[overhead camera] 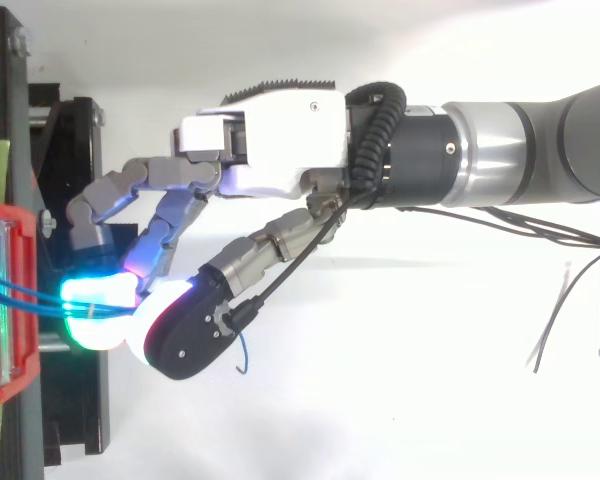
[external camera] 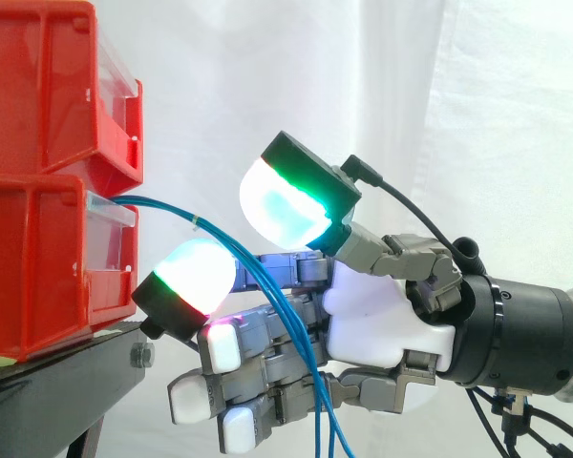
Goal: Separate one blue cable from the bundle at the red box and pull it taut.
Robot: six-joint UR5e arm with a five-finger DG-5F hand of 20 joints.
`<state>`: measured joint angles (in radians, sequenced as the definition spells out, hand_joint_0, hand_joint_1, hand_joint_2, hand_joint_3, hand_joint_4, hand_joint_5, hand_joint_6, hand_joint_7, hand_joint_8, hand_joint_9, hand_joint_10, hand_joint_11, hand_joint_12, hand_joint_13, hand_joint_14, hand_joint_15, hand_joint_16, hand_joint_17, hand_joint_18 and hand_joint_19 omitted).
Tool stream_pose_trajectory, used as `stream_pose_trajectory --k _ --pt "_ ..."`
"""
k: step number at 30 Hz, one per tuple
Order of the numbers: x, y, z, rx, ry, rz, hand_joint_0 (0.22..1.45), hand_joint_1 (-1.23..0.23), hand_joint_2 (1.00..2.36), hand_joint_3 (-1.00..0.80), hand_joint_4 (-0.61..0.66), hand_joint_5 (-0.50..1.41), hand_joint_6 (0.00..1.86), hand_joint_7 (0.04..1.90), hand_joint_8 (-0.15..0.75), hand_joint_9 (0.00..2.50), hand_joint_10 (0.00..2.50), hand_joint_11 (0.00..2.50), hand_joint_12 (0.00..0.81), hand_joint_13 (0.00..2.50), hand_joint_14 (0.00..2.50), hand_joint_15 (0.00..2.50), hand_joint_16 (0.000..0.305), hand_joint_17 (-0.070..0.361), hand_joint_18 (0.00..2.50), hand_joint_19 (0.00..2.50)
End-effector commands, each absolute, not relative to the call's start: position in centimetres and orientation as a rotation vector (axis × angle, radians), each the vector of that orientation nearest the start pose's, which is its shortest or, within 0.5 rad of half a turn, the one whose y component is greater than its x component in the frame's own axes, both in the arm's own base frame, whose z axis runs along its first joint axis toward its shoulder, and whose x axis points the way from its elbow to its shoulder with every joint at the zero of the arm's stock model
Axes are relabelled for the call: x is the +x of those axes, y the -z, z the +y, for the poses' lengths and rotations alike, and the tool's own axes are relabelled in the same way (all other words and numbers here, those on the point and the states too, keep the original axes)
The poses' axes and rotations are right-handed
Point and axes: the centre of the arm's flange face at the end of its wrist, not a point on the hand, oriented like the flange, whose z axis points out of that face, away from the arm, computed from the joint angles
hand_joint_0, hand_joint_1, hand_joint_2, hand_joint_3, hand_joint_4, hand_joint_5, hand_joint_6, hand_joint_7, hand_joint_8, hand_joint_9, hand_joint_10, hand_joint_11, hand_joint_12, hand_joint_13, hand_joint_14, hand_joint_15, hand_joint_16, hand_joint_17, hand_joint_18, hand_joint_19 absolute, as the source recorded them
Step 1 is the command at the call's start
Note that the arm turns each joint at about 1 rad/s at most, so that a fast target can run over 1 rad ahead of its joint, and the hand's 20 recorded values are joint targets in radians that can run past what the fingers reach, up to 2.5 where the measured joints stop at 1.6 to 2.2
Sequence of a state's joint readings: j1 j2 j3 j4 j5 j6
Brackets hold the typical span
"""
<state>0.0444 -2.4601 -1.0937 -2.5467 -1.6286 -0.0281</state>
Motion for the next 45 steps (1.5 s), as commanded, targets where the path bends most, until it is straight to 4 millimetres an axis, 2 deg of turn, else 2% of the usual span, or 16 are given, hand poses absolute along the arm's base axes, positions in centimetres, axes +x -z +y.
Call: stream_pose_trajectory --k 1,14,18,26,29,39,45 --pt "81.02 -19.28 -9.17 1.002 -1.339 1.156 0.57 -0.59 1.00 -0.50 0.26 -0.19 0.70 1.21 0.345 0.84 0.01 0.56 0.369 0.88 0.01 0.37 0.046 0.103 0.81 0.55" --pt "81.05 -19.37 -9.40 0.997 -1.341 1.149 0.64 -0.58 1.01 -0.39 0.25 -0.19 0.70 1.21 0.340 0.86 0.01 0.57 0.364 0.88 0.01 0.37 0.045 0.102 0.81 0.56" --pt "81.07 -19.46 -9.63 0.995 -1.341 1.146 0.65 -0.63 1.01 -0.33 0.24 -0.21 0.72 1.19 0.334 0.83 0.01 0.57 0.362 0.87 0.01 0.37 0.046 0.103 0.81 0.57" --pt "81.35 -20.12 -9.76 0.978 -1.348 1.142 0.65 -0.67 1.01 -0.36 0.26 -0.22 0.76 1.15 0.337 0.81 0.01 0.58 0.364 0.87 0.01 0.37 0.046 0.104 0.81 0.55" --pt "81.36 -20.14 -9.76 0.977 -1.349 1.141 0.70 -0.72 1.01 -0.31 0.26 -0.22 0.77 1.14 0.326 0.80 0.01 0.58 0.358 0.87 0.01 0.37 0.046 0.104 0.81 0.54" --pt "81.36 -20.16 -9.76 0.979 -1.347 1.143 0.71 -0.76 1.00 -0.50 0.26 -0.22 0.83 1.13 0.337 0.85 0.01 0.62 0.354 0.89 0.01 0.37 0.046 0.103 0.83 0.51" --pt "81.44 -20.21 -9.39 0.974 -1.353 1.143 0.69 -0.81 1.00 -0.50 0.24 -0.21 0.86 1.14 0.342 0.91 0.02 0.66 0.354 0.94 0.02 0.39 0.046 0.103 0.88 0.50"
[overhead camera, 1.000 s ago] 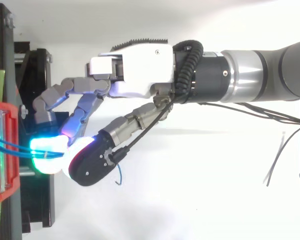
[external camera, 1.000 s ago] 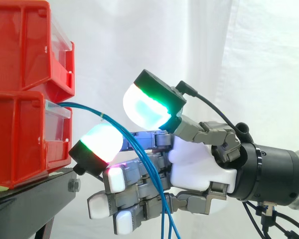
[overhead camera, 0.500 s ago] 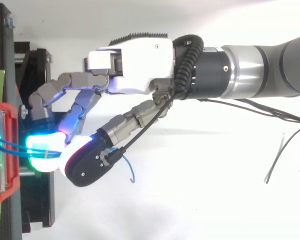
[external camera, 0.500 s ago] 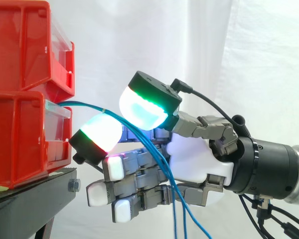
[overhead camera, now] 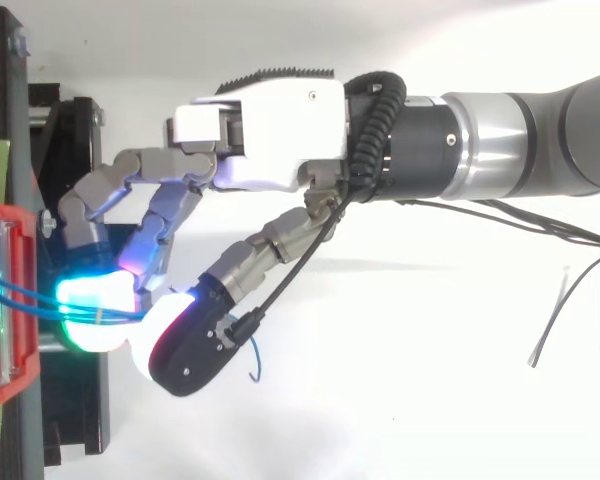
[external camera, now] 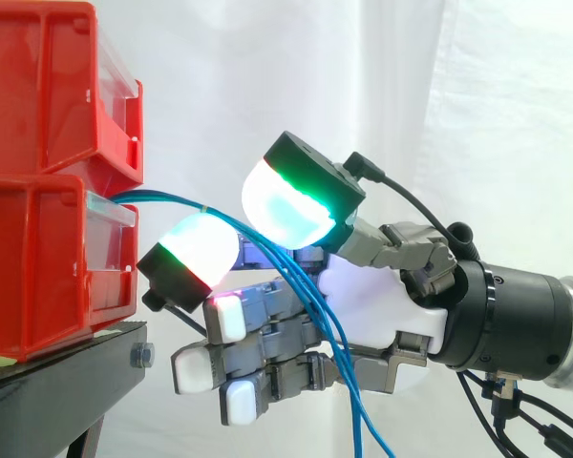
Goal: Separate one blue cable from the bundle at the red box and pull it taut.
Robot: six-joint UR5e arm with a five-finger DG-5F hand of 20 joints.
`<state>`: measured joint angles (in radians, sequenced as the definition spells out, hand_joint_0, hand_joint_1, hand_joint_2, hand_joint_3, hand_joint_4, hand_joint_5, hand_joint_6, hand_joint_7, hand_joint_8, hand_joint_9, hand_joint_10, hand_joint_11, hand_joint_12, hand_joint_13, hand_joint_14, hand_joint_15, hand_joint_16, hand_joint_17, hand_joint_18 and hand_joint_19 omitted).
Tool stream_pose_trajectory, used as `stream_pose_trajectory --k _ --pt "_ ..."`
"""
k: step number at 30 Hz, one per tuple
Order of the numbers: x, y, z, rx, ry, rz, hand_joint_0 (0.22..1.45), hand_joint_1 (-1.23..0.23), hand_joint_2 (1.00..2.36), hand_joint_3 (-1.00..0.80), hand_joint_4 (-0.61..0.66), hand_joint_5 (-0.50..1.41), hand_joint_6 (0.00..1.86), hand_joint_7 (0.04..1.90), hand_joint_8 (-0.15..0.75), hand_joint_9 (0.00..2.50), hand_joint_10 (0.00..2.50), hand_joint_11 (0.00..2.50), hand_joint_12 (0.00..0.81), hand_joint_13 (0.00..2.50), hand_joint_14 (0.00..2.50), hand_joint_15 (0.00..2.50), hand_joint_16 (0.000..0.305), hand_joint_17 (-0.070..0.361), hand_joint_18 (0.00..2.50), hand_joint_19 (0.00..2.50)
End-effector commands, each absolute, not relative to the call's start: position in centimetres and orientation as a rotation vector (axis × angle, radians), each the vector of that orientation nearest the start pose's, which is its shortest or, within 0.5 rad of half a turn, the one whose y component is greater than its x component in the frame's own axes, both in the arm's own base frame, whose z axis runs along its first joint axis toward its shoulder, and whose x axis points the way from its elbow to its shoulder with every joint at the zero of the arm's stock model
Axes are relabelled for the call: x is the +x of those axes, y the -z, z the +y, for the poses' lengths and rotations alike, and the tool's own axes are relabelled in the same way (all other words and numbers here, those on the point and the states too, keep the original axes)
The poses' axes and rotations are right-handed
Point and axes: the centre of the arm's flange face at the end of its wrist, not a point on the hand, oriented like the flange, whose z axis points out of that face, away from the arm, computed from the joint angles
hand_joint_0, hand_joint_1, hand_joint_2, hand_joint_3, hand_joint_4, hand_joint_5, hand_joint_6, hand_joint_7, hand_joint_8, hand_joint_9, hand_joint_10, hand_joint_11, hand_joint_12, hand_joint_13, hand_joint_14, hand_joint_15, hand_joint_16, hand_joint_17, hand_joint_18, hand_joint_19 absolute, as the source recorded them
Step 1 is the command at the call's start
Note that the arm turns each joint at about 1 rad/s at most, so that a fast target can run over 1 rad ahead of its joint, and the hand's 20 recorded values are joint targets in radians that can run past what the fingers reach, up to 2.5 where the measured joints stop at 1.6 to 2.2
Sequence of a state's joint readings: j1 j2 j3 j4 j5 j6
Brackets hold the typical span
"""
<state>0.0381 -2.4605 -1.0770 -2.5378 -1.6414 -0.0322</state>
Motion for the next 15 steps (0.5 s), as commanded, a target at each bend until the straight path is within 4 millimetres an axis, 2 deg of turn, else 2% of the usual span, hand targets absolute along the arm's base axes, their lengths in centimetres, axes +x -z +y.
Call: stream_pose_trajectory --k 1,5,8,9,14,15 --pt "81.44 -20.21 -9.39 0.974 -1.353 1.143 0.67 -0.81 1.00 -0.50 0.25 -0.21 0.86 1.14 0.340 0.92 0.02 0.66 0.355 0.94 0.01 0.39 0.045 0.102 0.89 0.52" --pt "81.42 -20.18 -9.39 0.977 -1.353 1.144 0.60 -0.78 1.00 -0.50 0.25 -0.20 0.86 1.17 0.346 0.94 0.02 0.68 0.357 0.95 0.01 0.40 0.045 0.102 0.89 0.53" --pt "81.41 -20.16 -9.39 0.978 -1.352 1.146 0.58 -0.66 1.00 -0.50 0.26 -0.19 0.85 1.19 0.350 0.97 0.02 0.66 0.363 0.97 0.02 0.40 0.045 0.101 0.90 0.56" --pt "81.39 -20.16 -9.51 0.979 -1.351 1.145 0.62 -0.62 1.00 -0.50 0.24 -0.18 0.85 1.21 0.349 0.98 0.01 0.66 0.358 0.97 0.01 0.41 0.044 0.100 0.90 0.58" --pt "81.39 -20.16 -9.51 0.979 -1.351 1.145 0.64 -0.69 1.01 -0.37 0.16 -0.18 0.86 1.28 0.358 0.96 0.01 0.67 0.363 0.97 0.01 0.42 0.045 0.100 0.91 0.59" --pt "81.39 -20.16 -9.51 0.979 -1.351 1.145 0.65 -0.74 1.01 -0.33 0.14 -0.19 0.86 1.31 0.356 0.96 0.01 0.68 0.366 0.97 0.01 0.41 0.045 0.101 0.91 0.57"
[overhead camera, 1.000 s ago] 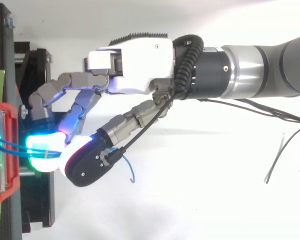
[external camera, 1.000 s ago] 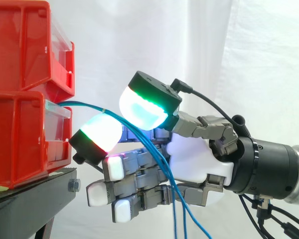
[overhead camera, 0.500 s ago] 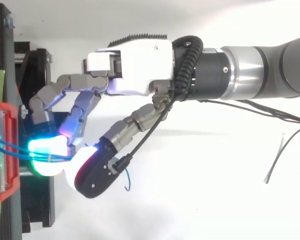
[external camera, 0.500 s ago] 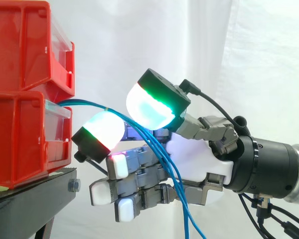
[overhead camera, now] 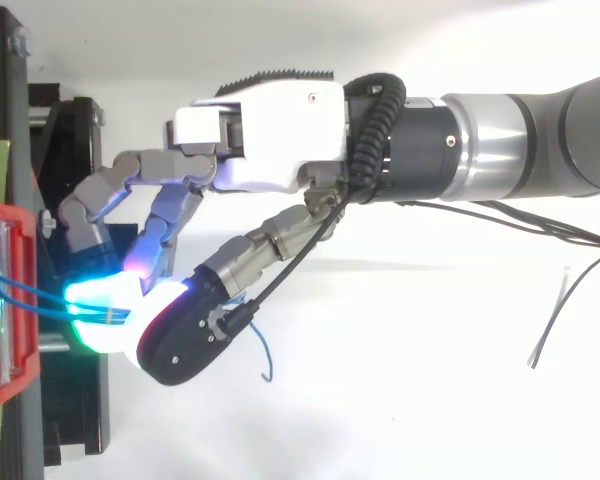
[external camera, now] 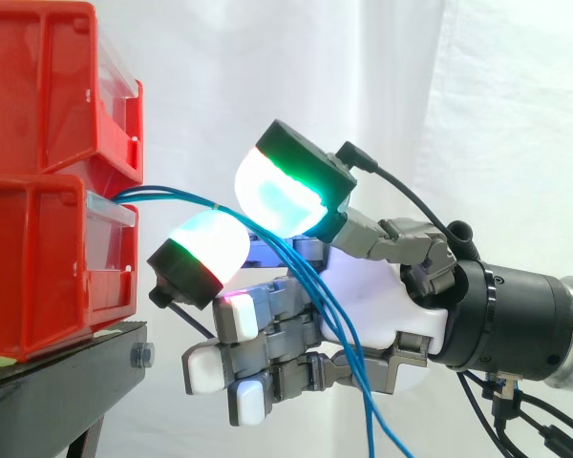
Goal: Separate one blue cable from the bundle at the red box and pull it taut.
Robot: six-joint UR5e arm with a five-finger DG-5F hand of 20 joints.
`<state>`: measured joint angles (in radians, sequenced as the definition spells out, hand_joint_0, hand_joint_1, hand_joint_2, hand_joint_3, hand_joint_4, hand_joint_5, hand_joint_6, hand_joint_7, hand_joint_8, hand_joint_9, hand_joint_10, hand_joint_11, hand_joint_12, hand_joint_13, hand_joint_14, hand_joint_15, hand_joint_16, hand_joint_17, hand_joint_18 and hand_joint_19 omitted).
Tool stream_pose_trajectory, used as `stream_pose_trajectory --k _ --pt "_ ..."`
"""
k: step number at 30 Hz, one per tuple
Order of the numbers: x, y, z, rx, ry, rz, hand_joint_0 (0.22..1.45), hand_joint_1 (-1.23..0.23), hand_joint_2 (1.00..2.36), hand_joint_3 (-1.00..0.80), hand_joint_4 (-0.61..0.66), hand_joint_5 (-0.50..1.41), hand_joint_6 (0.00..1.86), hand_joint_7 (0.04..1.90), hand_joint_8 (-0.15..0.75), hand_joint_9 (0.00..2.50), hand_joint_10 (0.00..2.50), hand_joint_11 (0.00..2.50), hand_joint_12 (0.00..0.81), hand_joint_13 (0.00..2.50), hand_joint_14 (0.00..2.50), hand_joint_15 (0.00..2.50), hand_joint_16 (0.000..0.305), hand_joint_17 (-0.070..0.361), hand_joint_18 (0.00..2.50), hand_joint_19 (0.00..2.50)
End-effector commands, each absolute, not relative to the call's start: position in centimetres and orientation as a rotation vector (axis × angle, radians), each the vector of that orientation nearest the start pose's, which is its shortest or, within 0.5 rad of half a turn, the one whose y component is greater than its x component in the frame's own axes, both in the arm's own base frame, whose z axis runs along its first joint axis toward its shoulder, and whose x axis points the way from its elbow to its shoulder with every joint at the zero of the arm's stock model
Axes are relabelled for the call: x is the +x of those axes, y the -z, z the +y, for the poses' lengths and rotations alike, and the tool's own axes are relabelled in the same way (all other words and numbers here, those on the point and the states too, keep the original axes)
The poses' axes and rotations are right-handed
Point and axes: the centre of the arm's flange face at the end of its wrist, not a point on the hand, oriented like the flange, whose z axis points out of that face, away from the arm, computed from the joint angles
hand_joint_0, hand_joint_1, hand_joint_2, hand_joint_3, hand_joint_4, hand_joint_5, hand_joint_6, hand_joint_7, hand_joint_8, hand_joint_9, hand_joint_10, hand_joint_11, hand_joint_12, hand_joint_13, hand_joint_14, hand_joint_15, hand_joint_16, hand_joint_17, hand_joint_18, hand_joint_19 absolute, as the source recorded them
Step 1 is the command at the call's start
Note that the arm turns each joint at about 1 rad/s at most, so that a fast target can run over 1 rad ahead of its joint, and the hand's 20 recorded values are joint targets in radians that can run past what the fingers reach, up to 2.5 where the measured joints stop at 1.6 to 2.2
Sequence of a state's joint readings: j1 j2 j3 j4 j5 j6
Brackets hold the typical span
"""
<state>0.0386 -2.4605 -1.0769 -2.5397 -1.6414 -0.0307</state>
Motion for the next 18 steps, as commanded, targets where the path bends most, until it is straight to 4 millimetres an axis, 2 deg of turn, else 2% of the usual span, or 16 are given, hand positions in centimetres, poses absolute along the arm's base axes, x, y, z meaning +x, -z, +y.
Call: stream_pose_trajectory --k 1,4,10,18 --pt "81.39 -20.16 -9.51 0.979 -1.351 1.145 0.67 -0.80 1.01 -0.32 0.13 -0.19 0.87 1.33 0.354 0.94 0.02 0.69 0.366 0.97 0.01 0.41 0.045 0.101 0.92 0.56" --pt "81.38 -20.16 -9.64 0.980 -1.350 1.144 0.72 -0.90 1.01 -0.34 0.16 -0.20 0.88 1.34 0.350 0.93 0.02 0.71 0.356 0.97 0.01 0.41 0.045 0.102 0.93 0.54" --pt "81.38 -20.16 -9.64 0.980 -1.350 1.144 0.77 -0.92 1.00 -0.50 0.19 -0.19 0.89 1.31 0.351 0.98 0.02 0.73 0.356 1.02 0.02 0.43 0.045 0.101 0.97 0.51" --pt "81.35 -20.14 -9.72 0.980 -1.352 1.147 0.74 -0.94 1.00 -0.50 0.20 -0.17 0.89 1.33 0.361 1.08 0.02 0.76 0.346 1.07 0.02 0.45 0.043 0.097 1.00 0.52"
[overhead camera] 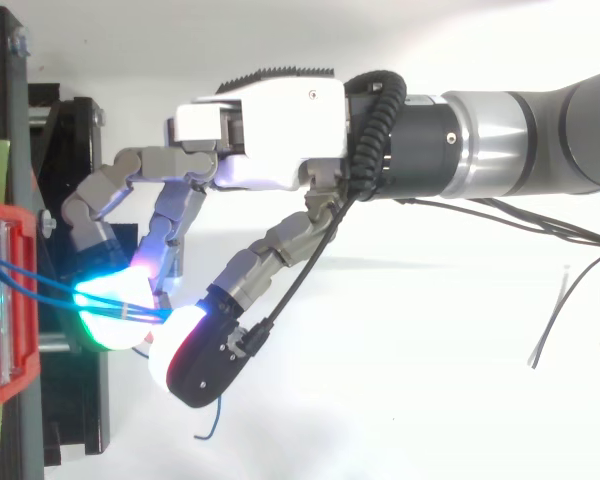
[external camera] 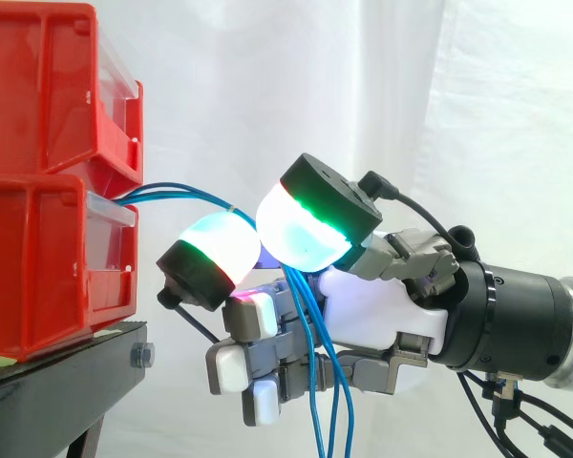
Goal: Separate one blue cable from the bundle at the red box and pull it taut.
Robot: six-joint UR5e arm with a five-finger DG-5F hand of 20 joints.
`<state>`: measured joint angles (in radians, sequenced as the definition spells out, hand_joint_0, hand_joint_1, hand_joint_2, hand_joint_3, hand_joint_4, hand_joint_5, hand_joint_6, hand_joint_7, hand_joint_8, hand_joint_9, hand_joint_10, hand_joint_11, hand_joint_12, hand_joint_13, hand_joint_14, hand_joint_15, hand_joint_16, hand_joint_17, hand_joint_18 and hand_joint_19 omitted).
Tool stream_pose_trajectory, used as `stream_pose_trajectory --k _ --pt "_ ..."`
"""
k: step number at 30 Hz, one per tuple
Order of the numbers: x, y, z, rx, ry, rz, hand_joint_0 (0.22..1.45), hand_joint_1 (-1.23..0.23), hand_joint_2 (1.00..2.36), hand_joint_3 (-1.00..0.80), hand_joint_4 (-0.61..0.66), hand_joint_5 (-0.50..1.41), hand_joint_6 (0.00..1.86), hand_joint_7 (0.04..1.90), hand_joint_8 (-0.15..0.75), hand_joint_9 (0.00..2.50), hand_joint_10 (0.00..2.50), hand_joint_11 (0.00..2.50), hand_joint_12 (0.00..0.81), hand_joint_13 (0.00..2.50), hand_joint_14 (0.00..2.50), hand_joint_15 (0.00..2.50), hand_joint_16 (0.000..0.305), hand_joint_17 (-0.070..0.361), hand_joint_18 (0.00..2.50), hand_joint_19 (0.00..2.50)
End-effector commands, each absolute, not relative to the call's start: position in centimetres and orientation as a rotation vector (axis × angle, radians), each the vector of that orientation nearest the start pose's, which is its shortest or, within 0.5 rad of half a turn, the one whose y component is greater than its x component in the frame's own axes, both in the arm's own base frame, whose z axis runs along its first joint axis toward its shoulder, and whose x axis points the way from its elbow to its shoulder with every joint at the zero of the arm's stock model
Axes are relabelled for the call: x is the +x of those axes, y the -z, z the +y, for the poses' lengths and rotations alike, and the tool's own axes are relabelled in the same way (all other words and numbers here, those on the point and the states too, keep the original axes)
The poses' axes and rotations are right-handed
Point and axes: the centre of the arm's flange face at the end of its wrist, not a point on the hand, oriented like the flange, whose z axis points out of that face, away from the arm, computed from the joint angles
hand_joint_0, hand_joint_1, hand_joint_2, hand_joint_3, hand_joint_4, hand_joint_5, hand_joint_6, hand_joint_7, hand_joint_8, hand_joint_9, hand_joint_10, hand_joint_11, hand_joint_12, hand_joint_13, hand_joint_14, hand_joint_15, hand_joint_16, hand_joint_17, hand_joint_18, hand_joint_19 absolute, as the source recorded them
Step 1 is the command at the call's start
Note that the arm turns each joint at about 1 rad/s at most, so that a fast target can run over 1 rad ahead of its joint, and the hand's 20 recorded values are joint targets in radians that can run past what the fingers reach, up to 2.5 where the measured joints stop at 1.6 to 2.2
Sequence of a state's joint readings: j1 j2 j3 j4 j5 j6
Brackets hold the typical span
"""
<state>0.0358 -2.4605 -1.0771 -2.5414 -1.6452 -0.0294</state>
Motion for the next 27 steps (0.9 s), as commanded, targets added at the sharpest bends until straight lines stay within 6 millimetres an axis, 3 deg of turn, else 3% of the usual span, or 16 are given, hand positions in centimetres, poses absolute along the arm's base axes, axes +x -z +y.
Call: stream_pose_trajectory --k 1,4,18,21,27 --pt "81.35 -20.14 -9.72 0.980 -1.352 1.147 0.71 -0.94 1.00 -0.50 0.20 -0.17 0.89 1.34 0.365 1.09 0.02 0.77 0.346 1.07 0.02 0.46 0.043 0.097 1.01 0.53" --pt "81.36 -20.16 -9.72 0.980 -1.354 1.145 0.60 -0.87 1.00 -0.50 0.22 -0.16 0.88 1.31 0.370 1.11 0.02 0.77 0.365 1.09 0.02 0.47 0.043 0.097 1.02 0.58" --pt "81.35 -20.19 -9.80 0.979 -1.355 1.149 0.54 -0.65 1.00 -0.50 0.22 -0.14 0.83 1.29 0.372 1.17 0.02 0.74 0.372 1.12 0.02 0.48 0.046 0.104 1.09 0.63" --pt "81.35 -20.19 -9.80 0.979 -1.355 1.149 0.63 -0.71 1.00 -0.50 0.16 -0.14 0.82 1.33 0.367 1.16 0.02 0.76 0.363 1.11 0.02 0.48 0.044 0.099 1.07 0.64" --pt "81.34 -20.18 -9.80 0.980 -1.355 1.150 0.67 -0.85 1.01 -0.36 0.11 -0.16 0.85 1.40 0.374 1.13 0.02 0.77 0.372 1.11 0.02 0.48 0.045 0.102 1.06 0.62"
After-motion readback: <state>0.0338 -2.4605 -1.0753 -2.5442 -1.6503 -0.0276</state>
